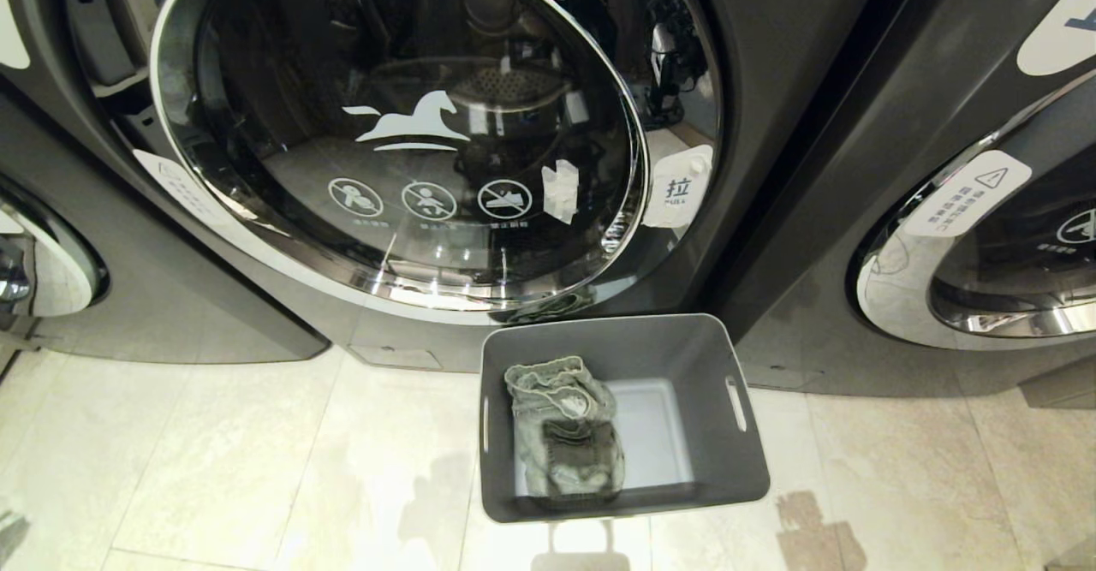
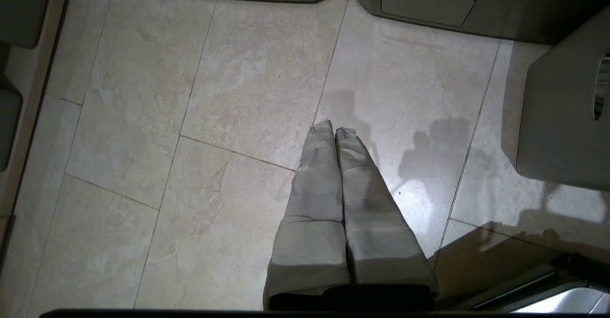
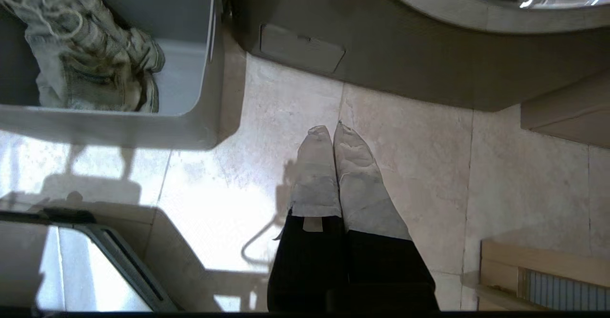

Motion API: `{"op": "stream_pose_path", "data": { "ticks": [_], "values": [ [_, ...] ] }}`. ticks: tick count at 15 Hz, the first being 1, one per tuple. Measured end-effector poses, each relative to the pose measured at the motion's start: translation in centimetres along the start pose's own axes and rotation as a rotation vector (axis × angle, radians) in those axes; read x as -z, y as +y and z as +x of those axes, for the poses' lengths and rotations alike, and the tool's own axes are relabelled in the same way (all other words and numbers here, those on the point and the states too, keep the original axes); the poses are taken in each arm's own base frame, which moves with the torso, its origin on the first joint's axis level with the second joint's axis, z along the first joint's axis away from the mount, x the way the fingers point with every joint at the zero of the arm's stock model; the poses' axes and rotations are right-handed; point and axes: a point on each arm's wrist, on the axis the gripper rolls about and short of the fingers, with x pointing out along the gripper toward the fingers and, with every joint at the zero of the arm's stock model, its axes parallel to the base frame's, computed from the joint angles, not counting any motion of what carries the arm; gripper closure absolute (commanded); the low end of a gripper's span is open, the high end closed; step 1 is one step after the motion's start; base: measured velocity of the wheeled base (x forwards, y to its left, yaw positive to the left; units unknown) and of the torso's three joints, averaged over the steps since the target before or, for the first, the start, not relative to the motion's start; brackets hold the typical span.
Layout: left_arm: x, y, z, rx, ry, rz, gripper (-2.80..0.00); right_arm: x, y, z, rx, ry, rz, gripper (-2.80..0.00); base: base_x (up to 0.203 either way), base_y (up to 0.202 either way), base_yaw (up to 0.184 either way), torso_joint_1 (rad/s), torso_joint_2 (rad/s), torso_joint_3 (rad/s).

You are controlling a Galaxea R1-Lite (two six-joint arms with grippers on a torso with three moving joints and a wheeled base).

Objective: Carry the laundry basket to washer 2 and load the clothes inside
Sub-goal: Open the lid of the washing machine

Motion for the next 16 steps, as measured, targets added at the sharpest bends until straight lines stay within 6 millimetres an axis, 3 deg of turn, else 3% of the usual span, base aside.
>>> {"op": "stream_pose_path", "data": {
  "ticks": [3, 6, 9, 16],
  "values": [
    [4.7, 0.0, -1.2, 0.008, 0.010, -0.001, 0.00, -0.3, 0.0, -0.7, 0.021, -0.118, -0.012, 0.00, 0.000, 0.000, 0.000, 0.000, 0.00, 0.000],
    [7.3, -0.2, -1.8, 0.117, 0.011, 0.003, 0.00, -0.2, 0.0, -0.9, -0.030, -0.147, -0.014, 0.00, 0.000, 0.000, 0.000, 0.000, 0.00, 0.000],
    [8.5, -0.5, -2.1, 0.236, 0.014, 0.017, 0.00, -0.2, 0.0, -1.3, -0.096, -0.199, 0.018, 0.00, 0.000, 0.000, 0.000, 0.000, 0.00, 0.000],
    [9.5, -0.3, -3.1, 0.331, -0.167, 0.033, 0.00, 0.4, 0.0, -3.6, -0.021, -0.406, 0.055, 0.00, 0.000, 0.000, 0.000, 0.000, 0.00, 0.000]
  ]
}}
